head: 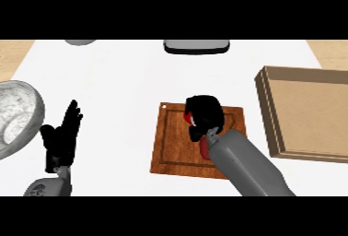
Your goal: Pick the can from the cutting board and place it in the cardboard box
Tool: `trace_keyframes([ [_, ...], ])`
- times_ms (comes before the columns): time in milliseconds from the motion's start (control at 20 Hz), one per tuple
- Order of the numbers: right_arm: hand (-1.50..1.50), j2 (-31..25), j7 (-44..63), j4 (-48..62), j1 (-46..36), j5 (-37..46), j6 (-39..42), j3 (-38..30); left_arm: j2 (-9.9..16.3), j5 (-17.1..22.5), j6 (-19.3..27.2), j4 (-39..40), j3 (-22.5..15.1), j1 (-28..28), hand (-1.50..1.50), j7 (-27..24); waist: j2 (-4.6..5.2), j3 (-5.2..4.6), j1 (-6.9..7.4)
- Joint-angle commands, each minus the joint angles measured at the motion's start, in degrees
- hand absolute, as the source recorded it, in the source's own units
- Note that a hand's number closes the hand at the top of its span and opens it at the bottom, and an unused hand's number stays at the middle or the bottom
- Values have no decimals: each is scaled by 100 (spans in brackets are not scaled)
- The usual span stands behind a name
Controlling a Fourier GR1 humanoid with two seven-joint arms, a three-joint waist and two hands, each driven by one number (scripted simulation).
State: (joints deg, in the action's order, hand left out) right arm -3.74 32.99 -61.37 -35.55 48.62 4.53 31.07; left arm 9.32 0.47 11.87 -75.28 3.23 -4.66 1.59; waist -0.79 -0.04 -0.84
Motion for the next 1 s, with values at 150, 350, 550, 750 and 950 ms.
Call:
trace_keyframes([
  [150,150,-1490,-1893,-1376,2123,-10,22,1153,158,134,51,27,318,293,0,-32,-95,11,-518],
  [350,150,-2770,-2696,-2714,2804,-46,-327,1079,1,21,224,17,242,424,0,-123,-122,-2,-667],
  [550,150,-3953,-3335,-4038,3702,-325,-885,620,159,161,83,-114,378,511,0,-72,-130,0,-687],
  [750,150,-4804,-3759,-5279,4448,-1003,-1256,-143,56,133,192,-144,369,543,0,-138,-127,-4,-795],
  [950,150,-5438,-3785,-6287,5057,-1977,-1321,-1202,189,196,95,-350,420,605,0,-32,-117,-5,-756],
])
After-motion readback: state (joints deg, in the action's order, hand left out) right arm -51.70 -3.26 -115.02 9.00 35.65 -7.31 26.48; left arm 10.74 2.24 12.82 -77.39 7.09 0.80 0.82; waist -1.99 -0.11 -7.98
